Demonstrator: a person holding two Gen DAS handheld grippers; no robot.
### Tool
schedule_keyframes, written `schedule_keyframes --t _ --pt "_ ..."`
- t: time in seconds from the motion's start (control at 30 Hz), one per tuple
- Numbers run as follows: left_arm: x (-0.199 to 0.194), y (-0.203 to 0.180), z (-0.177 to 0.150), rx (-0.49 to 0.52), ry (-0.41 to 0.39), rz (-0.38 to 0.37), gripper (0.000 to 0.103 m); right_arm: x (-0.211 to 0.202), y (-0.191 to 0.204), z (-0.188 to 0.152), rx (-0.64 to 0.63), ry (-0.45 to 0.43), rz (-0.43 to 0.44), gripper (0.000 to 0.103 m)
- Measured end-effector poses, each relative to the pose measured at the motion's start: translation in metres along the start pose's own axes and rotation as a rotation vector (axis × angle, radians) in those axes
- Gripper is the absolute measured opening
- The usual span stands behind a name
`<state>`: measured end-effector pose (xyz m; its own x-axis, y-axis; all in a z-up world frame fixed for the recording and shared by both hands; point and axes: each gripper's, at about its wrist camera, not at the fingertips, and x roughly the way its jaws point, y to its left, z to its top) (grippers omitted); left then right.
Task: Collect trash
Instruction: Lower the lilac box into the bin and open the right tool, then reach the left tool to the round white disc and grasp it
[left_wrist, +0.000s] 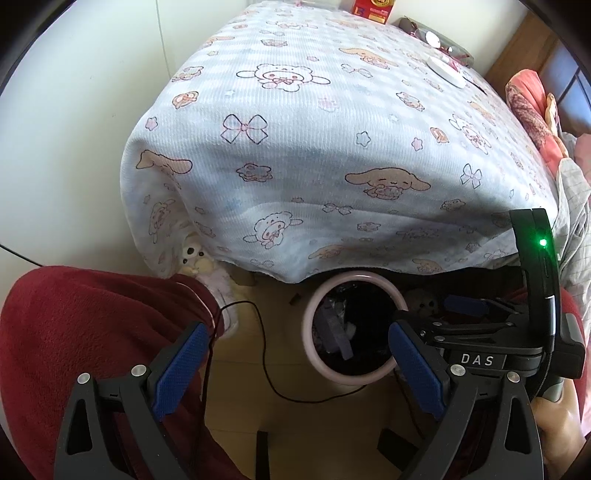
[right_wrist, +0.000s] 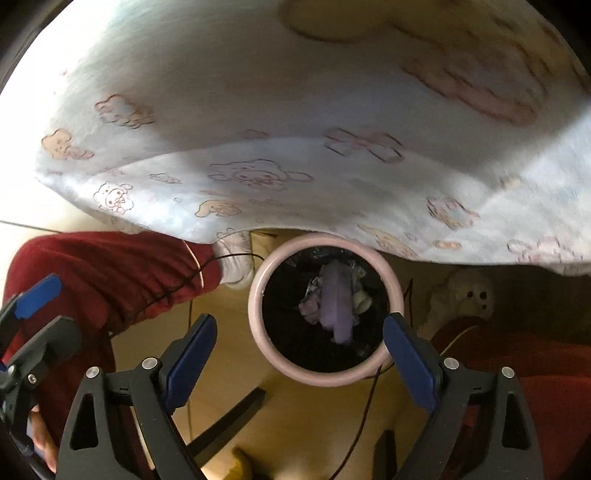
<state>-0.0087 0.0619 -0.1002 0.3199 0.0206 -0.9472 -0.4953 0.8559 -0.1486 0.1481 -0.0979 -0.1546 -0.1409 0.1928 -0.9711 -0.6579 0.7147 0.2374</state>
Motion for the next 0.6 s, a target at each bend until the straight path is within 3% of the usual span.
schedule_keyframes --t 0.33,0.5,0.6 --pt "-0.023 -0.003 0.001 0.017 -0.093 -0.065 0.098 -0.011 0.009 -0.008 -0.029 -0.036 0.02 0.09" --pt "-0.051 -0.009 0.007 0.041 -0.203 -0.098 0.098 -0.036 0.012 -0.014 -0.043 -0.108 0.05 0.09" --pt "-0.066 -0.02 0.016 0.09 -0.228 -0.088 0.098 -0.055 0.008 -0.019 -0.016 -0.163 0.08 0.09"
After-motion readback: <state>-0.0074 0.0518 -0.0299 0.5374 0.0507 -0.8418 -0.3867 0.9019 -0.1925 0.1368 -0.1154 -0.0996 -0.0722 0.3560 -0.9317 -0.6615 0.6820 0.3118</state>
